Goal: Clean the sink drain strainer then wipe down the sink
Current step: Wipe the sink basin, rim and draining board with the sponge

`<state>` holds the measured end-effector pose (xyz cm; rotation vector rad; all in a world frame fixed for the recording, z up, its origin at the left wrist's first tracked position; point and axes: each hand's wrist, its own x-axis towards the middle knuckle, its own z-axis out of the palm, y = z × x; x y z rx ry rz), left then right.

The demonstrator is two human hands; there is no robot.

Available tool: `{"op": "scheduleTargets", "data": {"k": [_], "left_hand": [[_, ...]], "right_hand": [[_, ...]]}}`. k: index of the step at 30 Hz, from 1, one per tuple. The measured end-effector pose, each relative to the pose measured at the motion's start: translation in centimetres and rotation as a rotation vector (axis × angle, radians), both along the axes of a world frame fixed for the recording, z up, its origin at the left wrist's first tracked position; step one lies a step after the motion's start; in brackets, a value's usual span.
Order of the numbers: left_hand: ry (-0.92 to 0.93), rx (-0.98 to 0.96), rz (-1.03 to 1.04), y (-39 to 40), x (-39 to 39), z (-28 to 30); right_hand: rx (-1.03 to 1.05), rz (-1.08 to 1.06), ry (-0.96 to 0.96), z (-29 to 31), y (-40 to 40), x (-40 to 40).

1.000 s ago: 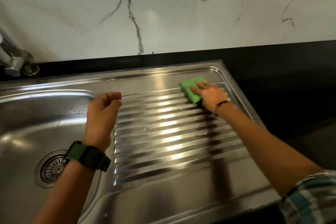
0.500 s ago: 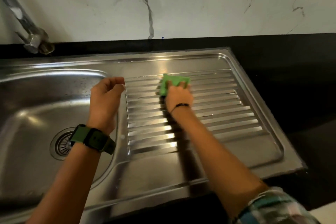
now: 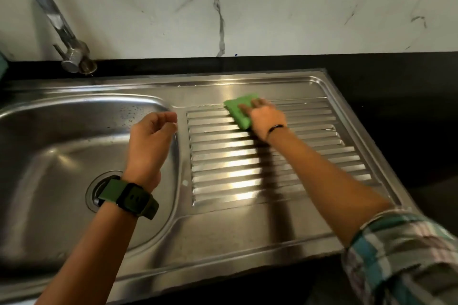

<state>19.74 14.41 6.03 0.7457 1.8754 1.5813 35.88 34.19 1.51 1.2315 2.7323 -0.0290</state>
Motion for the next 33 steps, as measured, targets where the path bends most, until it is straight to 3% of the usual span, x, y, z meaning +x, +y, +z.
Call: {"op": "scheduleTargets", "data": {"k": [6,11,18,33], "left_hand": [[-0.013,-0.007,-0.010,-0.7,0.5,-0.2],[-0.006,-0.003,-0.010,-1.6,0.2,-0.2],[-0.052,-0.002,0.020,-2.4,-0.2,-0.3],[-0.051,0.050,0.044,-2.0,-0.3,0.0]], "right_hand": [[0.083,-0.477,-0.172,1.2,6.5,10.6],[-0.073,-0.637,-0.001,2.0,7.5,10.7],[-0.065,-0.590,-0.014,2.5,6.8,7.8],[-0.070,-0.092,0.112,2.5,-5.7,-9.6]]}}
